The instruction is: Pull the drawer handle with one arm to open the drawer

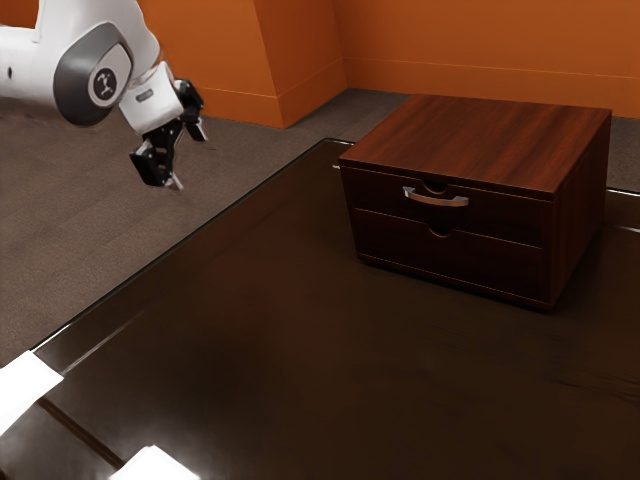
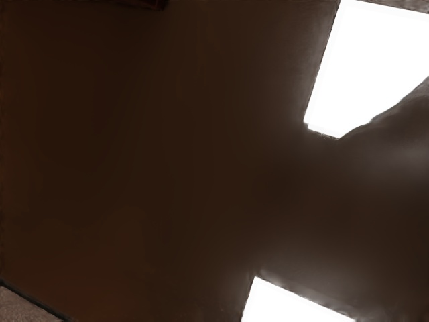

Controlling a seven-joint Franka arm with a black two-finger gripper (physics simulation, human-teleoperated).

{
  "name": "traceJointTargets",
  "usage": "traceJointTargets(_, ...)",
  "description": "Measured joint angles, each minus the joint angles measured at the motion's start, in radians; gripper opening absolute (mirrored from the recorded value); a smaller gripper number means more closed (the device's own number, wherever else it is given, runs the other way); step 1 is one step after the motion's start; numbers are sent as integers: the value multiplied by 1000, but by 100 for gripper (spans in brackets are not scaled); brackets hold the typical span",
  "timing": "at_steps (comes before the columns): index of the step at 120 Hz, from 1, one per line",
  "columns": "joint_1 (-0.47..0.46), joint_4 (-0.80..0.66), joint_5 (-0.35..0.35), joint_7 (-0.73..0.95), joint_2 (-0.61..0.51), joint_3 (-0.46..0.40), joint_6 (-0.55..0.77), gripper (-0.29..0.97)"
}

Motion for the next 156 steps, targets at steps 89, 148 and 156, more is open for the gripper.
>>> traceJointTargets(89,21,83,-180,293,140,-124,126,68)
traceJointTargets(148,39,130,-188,259,200,-220,185,68)
traceJointTargets(156,31,132,-188,257,203,-236,187,66)
